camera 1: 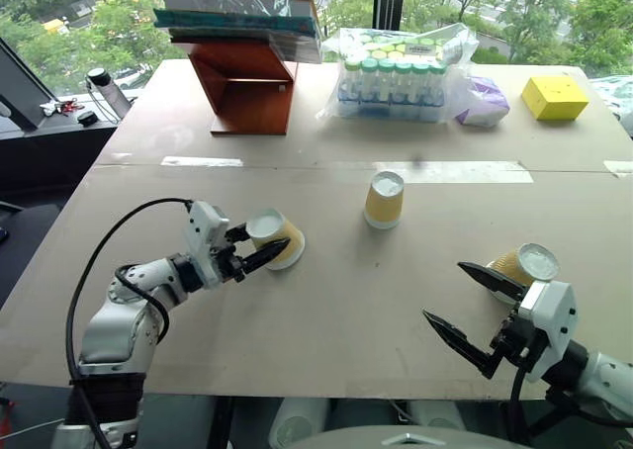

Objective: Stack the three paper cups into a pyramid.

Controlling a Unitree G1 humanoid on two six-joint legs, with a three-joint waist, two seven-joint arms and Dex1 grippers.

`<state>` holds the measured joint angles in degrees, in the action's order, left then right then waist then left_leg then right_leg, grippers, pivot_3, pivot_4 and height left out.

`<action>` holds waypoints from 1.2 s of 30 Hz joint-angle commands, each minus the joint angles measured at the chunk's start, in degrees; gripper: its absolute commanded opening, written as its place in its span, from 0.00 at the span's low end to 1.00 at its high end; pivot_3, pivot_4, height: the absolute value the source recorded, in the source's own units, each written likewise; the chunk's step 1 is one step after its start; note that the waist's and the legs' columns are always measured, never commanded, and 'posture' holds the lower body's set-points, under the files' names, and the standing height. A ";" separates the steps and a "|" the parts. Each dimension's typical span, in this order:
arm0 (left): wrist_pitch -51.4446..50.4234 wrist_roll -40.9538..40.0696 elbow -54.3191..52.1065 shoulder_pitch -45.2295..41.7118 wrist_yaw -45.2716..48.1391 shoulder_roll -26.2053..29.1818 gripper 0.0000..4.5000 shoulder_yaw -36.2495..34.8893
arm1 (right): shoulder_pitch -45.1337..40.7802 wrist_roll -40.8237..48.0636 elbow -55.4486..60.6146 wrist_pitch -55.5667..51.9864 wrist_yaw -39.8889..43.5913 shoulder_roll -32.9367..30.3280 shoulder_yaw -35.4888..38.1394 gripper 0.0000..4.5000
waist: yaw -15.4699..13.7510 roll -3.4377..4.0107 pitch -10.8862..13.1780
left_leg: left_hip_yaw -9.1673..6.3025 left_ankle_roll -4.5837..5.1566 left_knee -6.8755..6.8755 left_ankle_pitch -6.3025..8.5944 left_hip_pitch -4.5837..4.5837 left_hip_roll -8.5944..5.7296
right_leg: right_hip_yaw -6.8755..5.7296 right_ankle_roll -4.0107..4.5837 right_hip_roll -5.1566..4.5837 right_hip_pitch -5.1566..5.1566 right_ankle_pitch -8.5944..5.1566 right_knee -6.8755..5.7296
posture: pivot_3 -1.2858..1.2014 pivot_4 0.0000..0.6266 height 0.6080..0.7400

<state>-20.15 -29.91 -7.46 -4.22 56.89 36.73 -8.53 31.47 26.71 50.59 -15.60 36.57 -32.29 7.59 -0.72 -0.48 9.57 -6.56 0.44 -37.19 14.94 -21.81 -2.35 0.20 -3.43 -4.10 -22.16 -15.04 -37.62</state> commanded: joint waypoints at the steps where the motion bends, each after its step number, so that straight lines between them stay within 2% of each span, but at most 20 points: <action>1: -0.47 -1.04 -1.55 -2.87 5.19 0.32 0.62 4.14 | 1.28 -0.56 1.07 1.94 -0.06 0.30 1.39 1.00 | -0.09 0.00 0.00 | 0.00 0.00 0.00 0.00 0.00 0.00 | -0.01 0.00 0.00 0.00 0.00 -0.01 | 0.52 0.24 1.00; 14: 6.05 5.42 7.34 -11.48 10.91 -3.37 0.62 13.57 | 7.43 -4.84 4.14 4.51 -2.94 3.07 0.13 1.00 | 0.12 0.02 -0.02 | 0.04 0.00 -0.01 0.00 0.04 0.00 | 0.03 -0.01 0.05 0.00 0.00 -0.06 | 0.52 0.24 1.00; 21: 10.05 8.26 12.58 -14.50 11.66 -4.46 0.62 14.70 | 10.36 -5.49 4.10 5.66 -1.83 3.04 0.90 1.00 | 0.01 0.02 -0.06 | 0.03 0.01 -0.03 0.00 0.05 0.00 | 0.02 -0.01 0.05 0.02 0.00 -0.08 | 0.52 0.24 1.00; 36: 10.20 10.70 14.11 -16.15 11.39 -5.91 0.62 16.44 | 15.25 -5.17 3.70 7.32 0.97 2.37 3.33 1.00 | -0.10 0.09 -0.21 | 0.02 0.01 -0.11 0.00 0.07 -0.01 | 0.01 -0.02 0.04 0.05 0.00 -0.13 | 0.52 0.24 1.00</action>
<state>-9.68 -20.30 5.29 -20.19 68.50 31.14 7.07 46.12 20.91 52.94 -9.62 37.16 -30.05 9.87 -0.81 -0.39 9.36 -6.54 0.45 -37.30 14.94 -21.75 -2.36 0.21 -3.45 -4.06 -22.11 -15.04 -37.75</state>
